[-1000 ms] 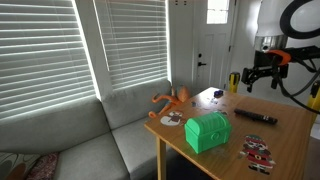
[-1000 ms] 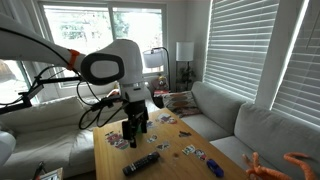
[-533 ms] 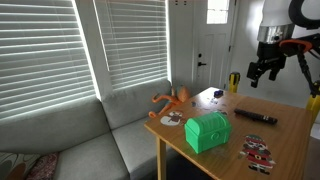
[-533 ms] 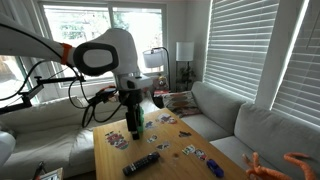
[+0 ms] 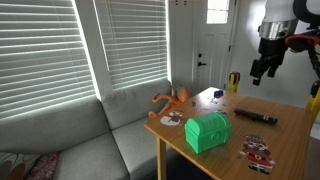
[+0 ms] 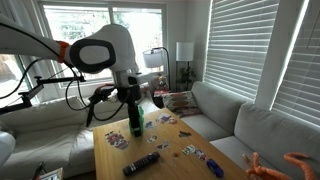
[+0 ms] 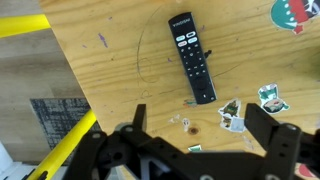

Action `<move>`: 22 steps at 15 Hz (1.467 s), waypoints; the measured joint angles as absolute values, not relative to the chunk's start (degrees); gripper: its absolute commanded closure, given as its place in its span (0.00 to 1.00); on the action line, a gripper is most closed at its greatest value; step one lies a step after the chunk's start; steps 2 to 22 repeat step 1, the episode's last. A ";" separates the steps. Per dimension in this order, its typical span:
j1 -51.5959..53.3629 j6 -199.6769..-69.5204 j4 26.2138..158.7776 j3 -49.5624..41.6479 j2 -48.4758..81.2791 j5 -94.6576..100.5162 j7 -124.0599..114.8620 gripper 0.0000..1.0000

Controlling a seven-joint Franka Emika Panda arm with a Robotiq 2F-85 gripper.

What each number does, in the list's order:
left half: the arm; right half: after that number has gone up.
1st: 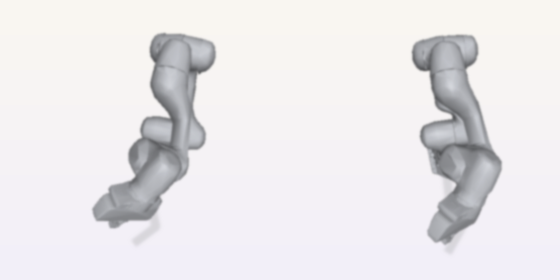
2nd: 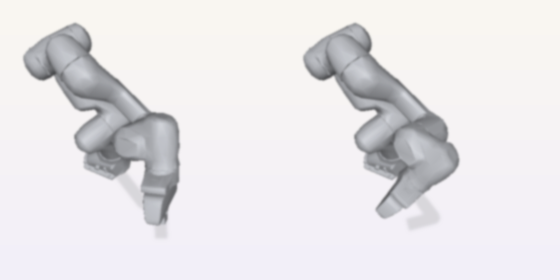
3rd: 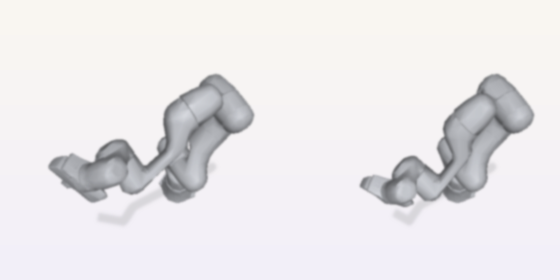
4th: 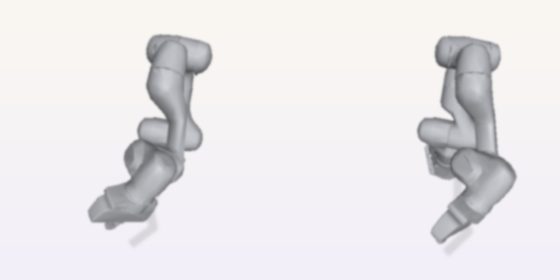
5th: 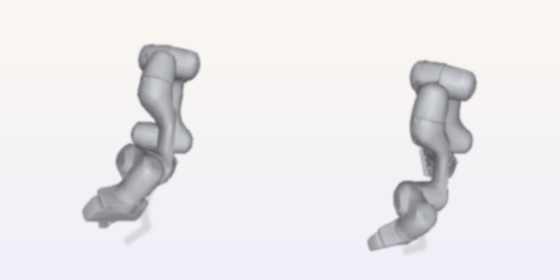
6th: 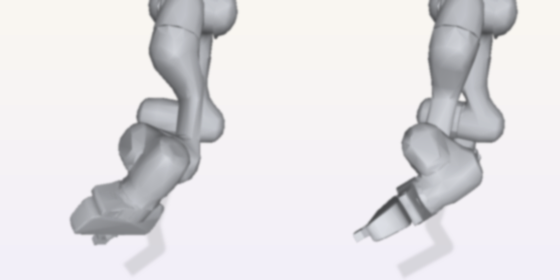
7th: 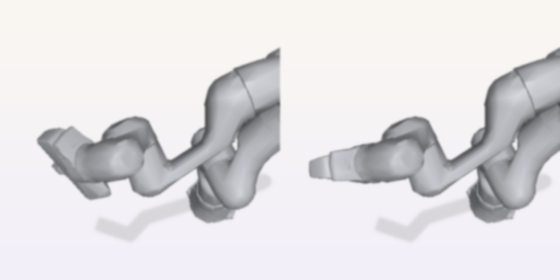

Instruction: Press a button on the black remote control

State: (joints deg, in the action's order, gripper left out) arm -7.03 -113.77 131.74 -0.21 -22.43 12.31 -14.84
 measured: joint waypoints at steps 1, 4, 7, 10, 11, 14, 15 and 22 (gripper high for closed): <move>-7.03 -113.78 131.74 -0.21 -22.40 12.31 -14.84 0.00; -7.03 -113.78 131.74 -0.21 -22.40 12.31 -14.84 0.00; -7.03 -113.78 131.74 -0.21 -22.40 12.31 -14.84 0.00; -7.03 -113.78 131.74 -0.21 -22.40 12.31 -14.84 0.00; -7.03 -113.78 131.74 -0.21 -22.40 12.31 -14.84 0.00; -7.03 -113.78 131.74 -0.21 -22.40 12.31 -14.84 0.00; -7.03 -113.78 131.74 -0.21 -22.40 12.31 -14.84 0.00; -7.03 -113.78 131.74 -0.21 -22.40 12.31 -14.84 0.00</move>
